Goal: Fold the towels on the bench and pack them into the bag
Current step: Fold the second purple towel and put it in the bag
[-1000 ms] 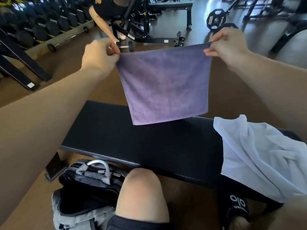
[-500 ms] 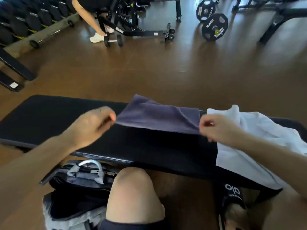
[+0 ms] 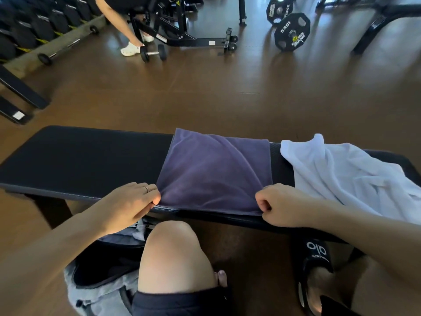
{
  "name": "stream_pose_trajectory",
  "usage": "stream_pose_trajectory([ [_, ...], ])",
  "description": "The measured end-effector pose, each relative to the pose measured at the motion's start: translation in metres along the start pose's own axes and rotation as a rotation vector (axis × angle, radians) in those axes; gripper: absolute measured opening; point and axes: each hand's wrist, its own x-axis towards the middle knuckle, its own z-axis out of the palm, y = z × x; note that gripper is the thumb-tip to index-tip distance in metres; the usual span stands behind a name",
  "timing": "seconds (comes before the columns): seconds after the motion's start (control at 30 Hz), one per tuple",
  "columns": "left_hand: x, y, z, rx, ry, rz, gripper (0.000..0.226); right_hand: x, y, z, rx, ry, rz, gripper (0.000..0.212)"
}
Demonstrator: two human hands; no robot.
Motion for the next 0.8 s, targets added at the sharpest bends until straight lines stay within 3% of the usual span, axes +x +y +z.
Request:
stream_pose_trajectory([
  [0.27,-0.009,0.003,-0.007,0.008,-0.075,0.029,0.009,-0.006,-0.004,0.004,0.071,-0.059,-0.075,0.019],
  [0.4,0.0,0.003,-0.017,-0.171,-0.104,-0.126,0.016,0.001,-0.004,-0.019,0.223,-0.16,-0.024,0.011],
  [0.47,0.018,0.005,-0.024,-0.343,-0.071,-0.26,0.012,0.017,-0.001,-0.032,0.29,0.001,0.021,0.011],
  [0.57,0.067,0.006,-0.02,-0.338,0.032,-0.414,0.044,0.057,0.007,-0.037,0.162,0.216,0.09,0.04],
  [0.63,0.107,0.003,-0.01,-0.246,0.006,-0.511,0.056,0.086,0.008,-0.03,-0.04,0.266,0.087,0.058],
  [0.8,0.164,-0.012,0.024,-0.243,-0.152,-0.747,0.062,0.129,0.02,-0.006,-0.134,0.34,0.186,0.06],
])
